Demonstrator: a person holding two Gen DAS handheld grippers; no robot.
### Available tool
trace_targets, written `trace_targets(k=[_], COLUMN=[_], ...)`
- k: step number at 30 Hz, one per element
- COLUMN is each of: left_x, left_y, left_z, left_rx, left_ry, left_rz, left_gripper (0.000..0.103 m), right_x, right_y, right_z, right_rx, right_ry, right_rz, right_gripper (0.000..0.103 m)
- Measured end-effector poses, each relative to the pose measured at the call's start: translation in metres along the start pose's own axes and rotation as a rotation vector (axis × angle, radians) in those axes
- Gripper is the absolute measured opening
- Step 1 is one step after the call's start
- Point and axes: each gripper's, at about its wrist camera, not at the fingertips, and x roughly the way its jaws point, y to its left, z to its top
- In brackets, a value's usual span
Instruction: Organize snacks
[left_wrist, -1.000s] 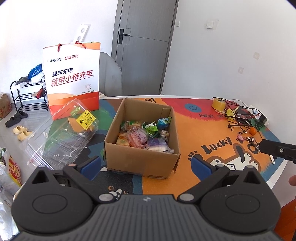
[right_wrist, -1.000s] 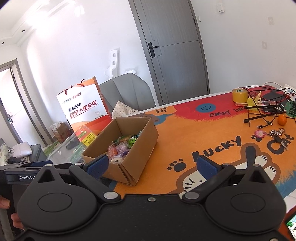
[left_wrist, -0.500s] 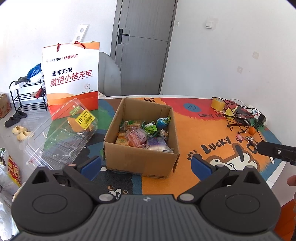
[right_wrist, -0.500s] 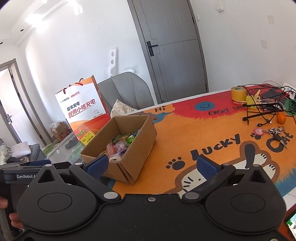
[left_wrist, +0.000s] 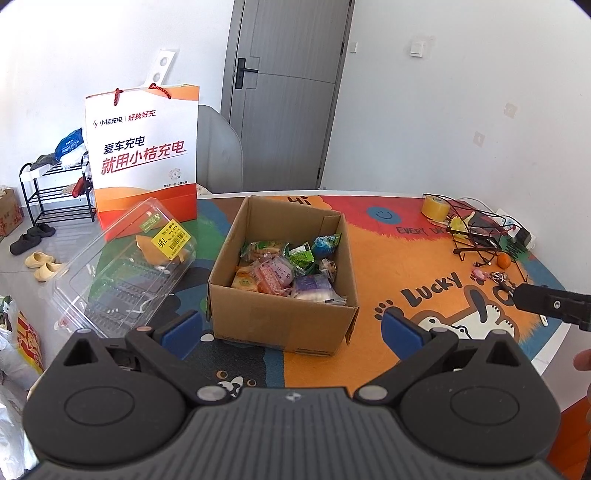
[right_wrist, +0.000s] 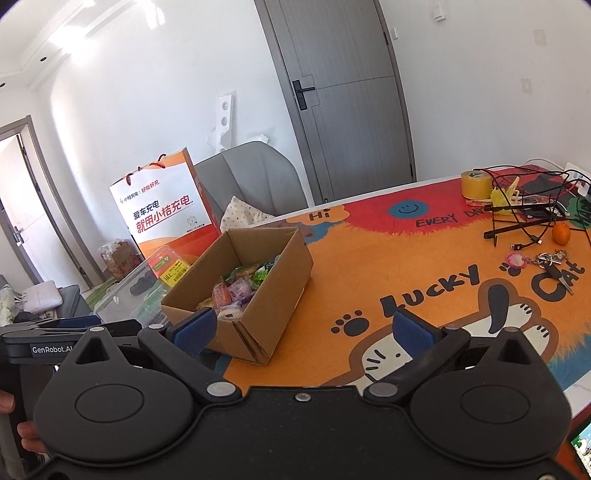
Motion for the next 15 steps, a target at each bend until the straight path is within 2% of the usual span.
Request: trace_targets(k=[15], left_x=[0.0010], left_y=[-0.0029], left_z=[-0.0029], left_rx=[0.010], left_ry=[0.001], left_rz=[-0.012], left_gripper=[0.103], right_x=[0.0011], right_y=[0.0011], right_z=[-0.0011], right_rx=[-0.008], right_ry=[0.009], right_rz=[0.005], right_gripper=[0.103])
